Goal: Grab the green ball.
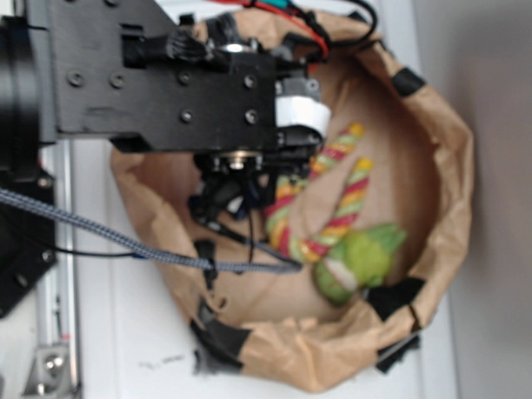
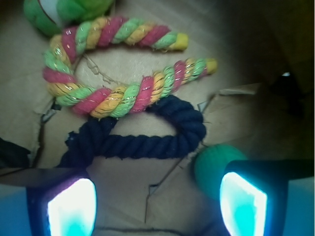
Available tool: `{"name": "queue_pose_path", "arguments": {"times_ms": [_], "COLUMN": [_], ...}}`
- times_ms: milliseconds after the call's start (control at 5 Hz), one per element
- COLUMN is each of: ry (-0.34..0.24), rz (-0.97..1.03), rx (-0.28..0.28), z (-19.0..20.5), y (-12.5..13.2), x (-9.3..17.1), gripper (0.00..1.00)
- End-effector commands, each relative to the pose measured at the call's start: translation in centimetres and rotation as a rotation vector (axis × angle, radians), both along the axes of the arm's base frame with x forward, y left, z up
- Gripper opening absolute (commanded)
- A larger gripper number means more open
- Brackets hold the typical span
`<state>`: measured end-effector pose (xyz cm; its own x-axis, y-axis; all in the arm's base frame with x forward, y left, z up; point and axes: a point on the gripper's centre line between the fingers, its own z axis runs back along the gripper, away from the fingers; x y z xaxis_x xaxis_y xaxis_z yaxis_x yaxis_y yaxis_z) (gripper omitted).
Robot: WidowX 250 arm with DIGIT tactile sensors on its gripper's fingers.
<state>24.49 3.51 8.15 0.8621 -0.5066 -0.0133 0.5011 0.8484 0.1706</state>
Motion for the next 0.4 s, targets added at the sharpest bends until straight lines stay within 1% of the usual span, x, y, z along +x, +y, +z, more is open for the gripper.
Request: {"name": "queue_pose_path", "arguments": {"times_ms": [0,200], "ry": [0.021,0.082], "rz": [-0.053,-0.145], "rx": [0.031,0.038], "z": [-2.1,-2.9], "y": [1.7,2.7], "x": [0.6,0.1], "gripper": [1.0,1.0]}}
